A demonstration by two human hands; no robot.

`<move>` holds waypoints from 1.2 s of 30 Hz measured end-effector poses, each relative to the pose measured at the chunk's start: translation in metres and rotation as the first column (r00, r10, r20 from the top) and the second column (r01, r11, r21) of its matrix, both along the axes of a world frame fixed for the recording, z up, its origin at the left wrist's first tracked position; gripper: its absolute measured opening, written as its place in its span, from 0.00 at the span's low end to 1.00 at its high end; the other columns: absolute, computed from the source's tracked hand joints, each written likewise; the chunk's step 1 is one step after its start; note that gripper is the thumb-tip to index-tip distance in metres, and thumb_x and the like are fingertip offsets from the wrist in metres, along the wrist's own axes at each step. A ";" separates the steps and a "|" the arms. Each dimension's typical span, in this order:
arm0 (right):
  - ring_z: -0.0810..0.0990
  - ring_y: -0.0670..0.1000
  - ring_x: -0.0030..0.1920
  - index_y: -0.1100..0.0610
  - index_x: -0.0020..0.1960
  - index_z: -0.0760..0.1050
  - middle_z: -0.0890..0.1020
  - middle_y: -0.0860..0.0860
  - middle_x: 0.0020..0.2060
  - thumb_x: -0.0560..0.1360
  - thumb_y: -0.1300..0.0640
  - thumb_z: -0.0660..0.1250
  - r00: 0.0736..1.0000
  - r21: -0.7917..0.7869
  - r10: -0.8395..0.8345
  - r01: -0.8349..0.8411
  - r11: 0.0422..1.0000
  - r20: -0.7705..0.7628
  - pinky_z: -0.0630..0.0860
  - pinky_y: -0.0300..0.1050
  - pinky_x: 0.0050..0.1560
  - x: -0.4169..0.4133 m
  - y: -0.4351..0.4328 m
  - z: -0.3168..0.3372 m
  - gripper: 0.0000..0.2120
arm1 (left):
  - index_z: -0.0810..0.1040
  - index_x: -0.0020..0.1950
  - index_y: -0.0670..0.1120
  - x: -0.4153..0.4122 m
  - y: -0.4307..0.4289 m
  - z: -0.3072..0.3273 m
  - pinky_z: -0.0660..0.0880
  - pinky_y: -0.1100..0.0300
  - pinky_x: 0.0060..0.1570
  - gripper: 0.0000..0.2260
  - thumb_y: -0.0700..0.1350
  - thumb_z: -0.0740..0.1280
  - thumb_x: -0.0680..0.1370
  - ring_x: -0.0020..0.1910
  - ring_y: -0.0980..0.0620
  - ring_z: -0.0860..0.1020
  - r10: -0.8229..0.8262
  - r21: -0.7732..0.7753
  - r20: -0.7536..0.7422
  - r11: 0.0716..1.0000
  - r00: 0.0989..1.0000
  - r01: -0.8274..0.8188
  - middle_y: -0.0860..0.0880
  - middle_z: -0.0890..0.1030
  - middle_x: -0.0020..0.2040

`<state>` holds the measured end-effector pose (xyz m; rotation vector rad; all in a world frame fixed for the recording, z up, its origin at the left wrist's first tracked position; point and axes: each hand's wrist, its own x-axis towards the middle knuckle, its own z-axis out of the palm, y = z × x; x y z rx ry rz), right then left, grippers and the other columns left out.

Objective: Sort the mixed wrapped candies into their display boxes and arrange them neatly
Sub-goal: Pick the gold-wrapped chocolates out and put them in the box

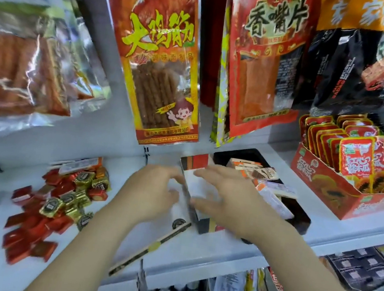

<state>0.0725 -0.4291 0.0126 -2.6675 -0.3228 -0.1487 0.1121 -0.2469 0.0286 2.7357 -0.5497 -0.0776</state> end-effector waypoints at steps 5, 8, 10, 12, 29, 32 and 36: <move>0.68 0.54 0.63 0.47 0.64 0.71 0.72 0.50 0.60 0.74 0.38 0.63 0.979 -0.220 0.080 -0.121 0.968 -0.186 0.70 0.55 0.61 -0.007 0.025 -0.003 0.22 | 0.53 0.78 0.59 -0.030 0.034 -0.012 0.59 0.49 0.73 0.35 0.65 0.62 0.75 0.77 0.47 0.52 0.018 0.289 -0.346 0.953 0.938 0.089 0.48 0.49 0.79; 0.74 0.56 0.50 0.55 0.49 0.74 0.72 0.52 0.48 0.76 0.47 0.64 0.977 -0.261 0.081 -0.132 0.956 -0.195 0.74 0.52 0.51 -0.009 0.035 -0.005 0.11 | 0.51 0.78 0.58 -0.038 0.043 -0.014 0.62 0.49 0.71 0.37 0.66 0.64 0.74 0.77 0.45 0.53 0.012 0.389 -0.326 0.913 0.945 0.122 0.50 0.43 0.80; 0.75 0.57 0.48 0.57 0.46 0.74 0.71 0.52 0.45 0.76 0.54 0.63 0.981 -0.275 0.082 -0.130 0.953 -0.178 0.73 0.49 0.47 -0.009 0.041 -0.007 0.06 | 0.54 0.77 0.57 -0.039 0.048 -0.017 0.66 0.49 0.67 0.35 0.64 0.64 0.74 0.74 0.44 0.58 0.035 0.422 -0.262 0.903 0.965 0.082 0.51 0.46 0.80; 0.75 0.56 0.47 0.57 0.45 0.74 0.73 0.52 0.43 0.75 0.58 0.61 0.985 -0.300 0.077 -0.121 0.946 -0.152 0.69 0.46 0.42 -0.009 0.047 -0.004 0.04 | 0.60 0.75 0.54 -0.038 0.052 -0.021 0.69 0.48 0.63 0.36 0.68 0.63 0.72 0.70 0.43 0.64 0.121 0.423 -0.222 0.906 0.968 -0.016 0.50 0.56 0.77; 0.60 0.51 0.71 0.42 0.73 0.60 0.64 0.46 0.70 0.71 0.33 0.63 0.941 -0.240 0.229 -0.289 0.927 -0.248 0.62 0.55 0.68 -0.018 0.119 0.003 0.34 | 0.77 0.62 0.48 -0.047 0.106 -0.010 0.73 0.52 0.51 0.18 0.56 0.58 0.80 0.60 0.44 0.72 0.276 0.208 0.062 0.936 0.959 -0.283 0.44 0.75 0.61; 0.59 0.50 0.71 0.41 0.73 0.59 0.64 0.46 0.71 0.73 0.35 0.63 0.935 -0.184 0.301 -0.334 0.924 -0.186 0.61 0.54 0.69 -0.020 0.148 0.001 0.32 | 0.79 0.60 0.54 -0.052 0.158 0.007 0.76 0.53 0.52 0.13 0.49 0.65 0.76 0.56 0.47 0.78 0.418 0.058 0.072 0.905 0.906 -0.422 0.49 0.80 0.59; 0.64 0.53 0.67 0.43 0.71 0.62 0.69 0.48 0.65 0.77 0.43 0.61 0.940 -0.173 0.327 -0.339 0.925 -0.095 0.65 0.55 0.62 -0.015 0.181 -0.011 0.23 | 0.78 0.58 0.56 -0.067 0.205 0.006 0.75 0.52 0.56 0.12 0.48 0.69 0.74 0.55 0.47 0.77 0.544 0.053 -0.066 0.839 0.837 -0.541 0.51 0.79 0.55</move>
